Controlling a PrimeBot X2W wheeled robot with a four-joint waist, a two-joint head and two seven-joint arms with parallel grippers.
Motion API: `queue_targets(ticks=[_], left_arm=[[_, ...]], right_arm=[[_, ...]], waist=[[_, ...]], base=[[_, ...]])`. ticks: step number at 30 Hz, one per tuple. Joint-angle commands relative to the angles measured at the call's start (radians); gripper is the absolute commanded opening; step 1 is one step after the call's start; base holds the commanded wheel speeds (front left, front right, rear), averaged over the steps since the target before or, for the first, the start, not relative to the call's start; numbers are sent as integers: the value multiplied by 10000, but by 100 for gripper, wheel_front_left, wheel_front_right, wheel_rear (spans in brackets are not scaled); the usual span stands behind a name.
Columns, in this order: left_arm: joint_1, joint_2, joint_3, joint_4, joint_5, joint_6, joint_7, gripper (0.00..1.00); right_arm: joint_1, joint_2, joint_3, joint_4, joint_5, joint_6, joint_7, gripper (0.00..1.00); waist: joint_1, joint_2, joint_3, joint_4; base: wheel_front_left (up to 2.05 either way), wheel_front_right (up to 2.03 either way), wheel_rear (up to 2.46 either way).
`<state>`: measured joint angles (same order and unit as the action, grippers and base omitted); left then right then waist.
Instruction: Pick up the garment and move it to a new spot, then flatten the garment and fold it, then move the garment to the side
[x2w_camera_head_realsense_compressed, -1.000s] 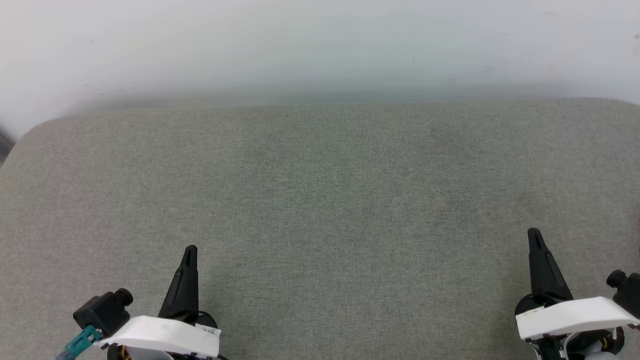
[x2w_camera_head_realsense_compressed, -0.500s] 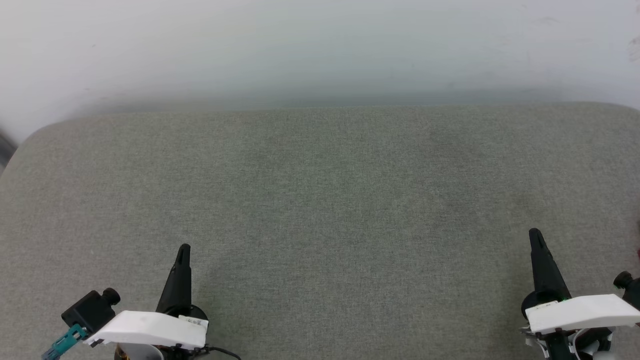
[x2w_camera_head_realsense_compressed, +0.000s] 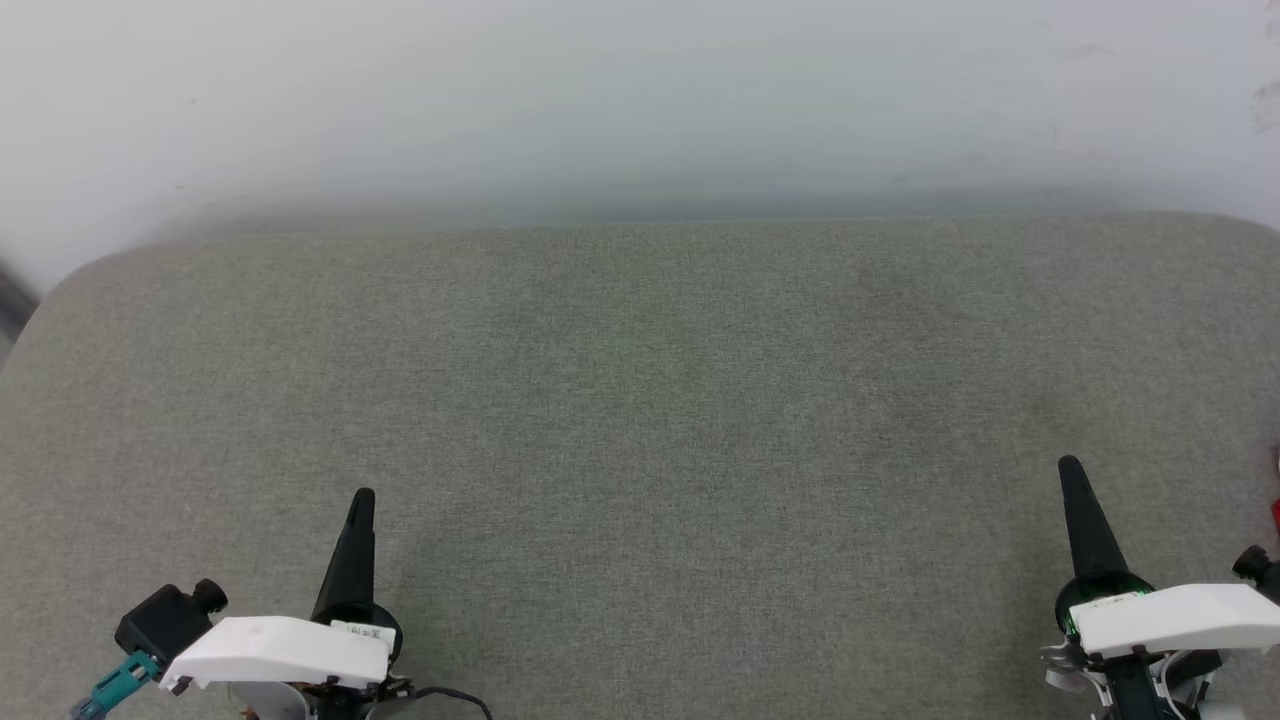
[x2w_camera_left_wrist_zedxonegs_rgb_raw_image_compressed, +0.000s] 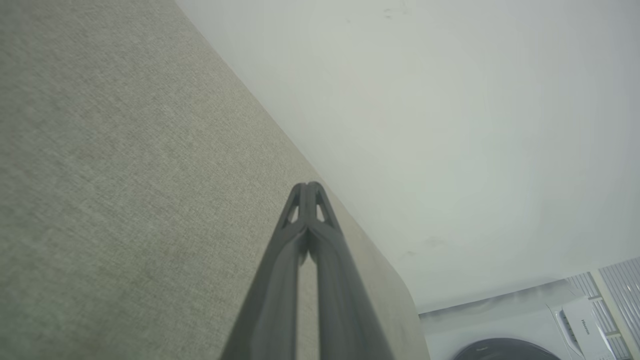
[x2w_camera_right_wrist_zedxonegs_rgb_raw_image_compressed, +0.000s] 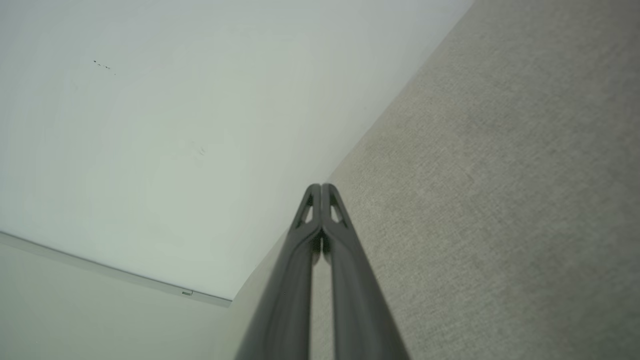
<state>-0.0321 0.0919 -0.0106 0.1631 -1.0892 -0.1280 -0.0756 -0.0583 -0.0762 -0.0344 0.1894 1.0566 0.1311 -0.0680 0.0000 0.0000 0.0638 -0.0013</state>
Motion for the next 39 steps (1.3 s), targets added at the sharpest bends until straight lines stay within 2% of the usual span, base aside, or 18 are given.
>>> queue_targets(ticks=[1, 39], left_arm=[[-263, 61, 69, -44, -240, -27, 55, 0], [-601, -44, 541, 482, -3566, -33, 992, 0]], right_arm=[[-209, -90, -33, -58, 267, -2, 65, 0], [-409, -54, -274, 311, 3760, -4, 969, 0]], waist=[[0, 0, -10, 0], [0, 0, -337, 7]], base=[[0, 0, 0], [0, 0, 0]])
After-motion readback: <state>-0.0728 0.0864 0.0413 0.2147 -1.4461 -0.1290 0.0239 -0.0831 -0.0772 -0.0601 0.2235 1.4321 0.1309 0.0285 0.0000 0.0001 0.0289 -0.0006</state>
